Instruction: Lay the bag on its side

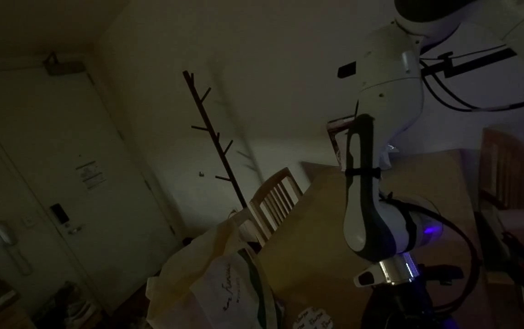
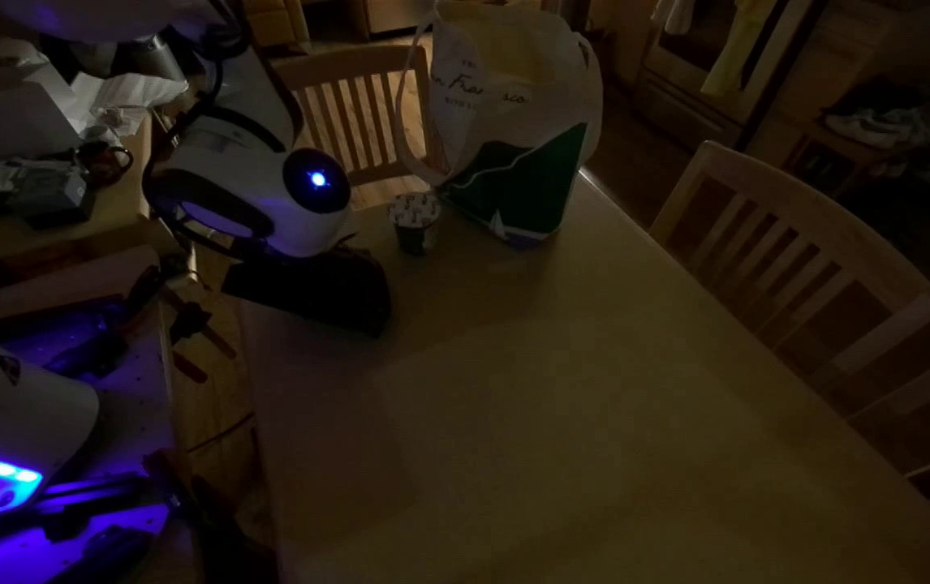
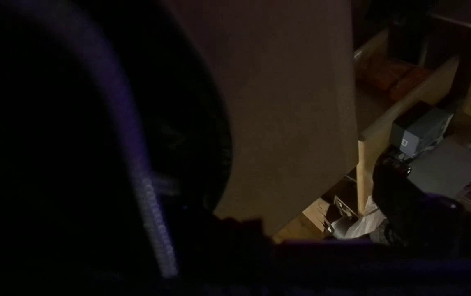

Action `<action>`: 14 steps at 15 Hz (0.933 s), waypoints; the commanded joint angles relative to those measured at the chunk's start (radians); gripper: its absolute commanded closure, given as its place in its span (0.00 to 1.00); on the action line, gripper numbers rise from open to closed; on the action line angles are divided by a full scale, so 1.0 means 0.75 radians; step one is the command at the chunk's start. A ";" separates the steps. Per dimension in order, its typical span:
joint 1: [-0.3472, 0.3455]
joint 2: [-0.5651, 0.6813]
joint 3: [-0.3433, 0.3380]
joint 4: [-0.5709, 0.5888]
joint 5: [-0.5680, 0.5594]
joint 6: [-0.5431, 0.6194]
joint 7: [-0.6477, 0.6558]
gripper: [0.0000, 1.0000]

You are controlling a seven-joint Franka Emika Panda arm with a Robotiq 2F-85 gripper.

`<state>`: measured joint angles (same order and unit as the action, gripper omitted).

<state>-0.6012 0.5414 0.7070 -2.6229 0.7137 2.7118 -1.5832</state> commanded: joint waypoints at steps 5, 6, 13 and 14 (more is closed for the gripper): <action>0.009 0.047 0.033 -0.104 0.137 0.537 -0.280 0.00; -0.010 0.058 0.067 -0.112 0.157 0.640 -0.279 0.00; -0.080 0.063 0.132 -0.124 0.057 1.028 -0.085 0.00; -0.106 0.063 0.144 -0.119 0.036 1.011 -0.058 0.00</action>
<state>-0.6412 0.6174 0.7912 -2.6926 0.7799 3.4698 -1.6997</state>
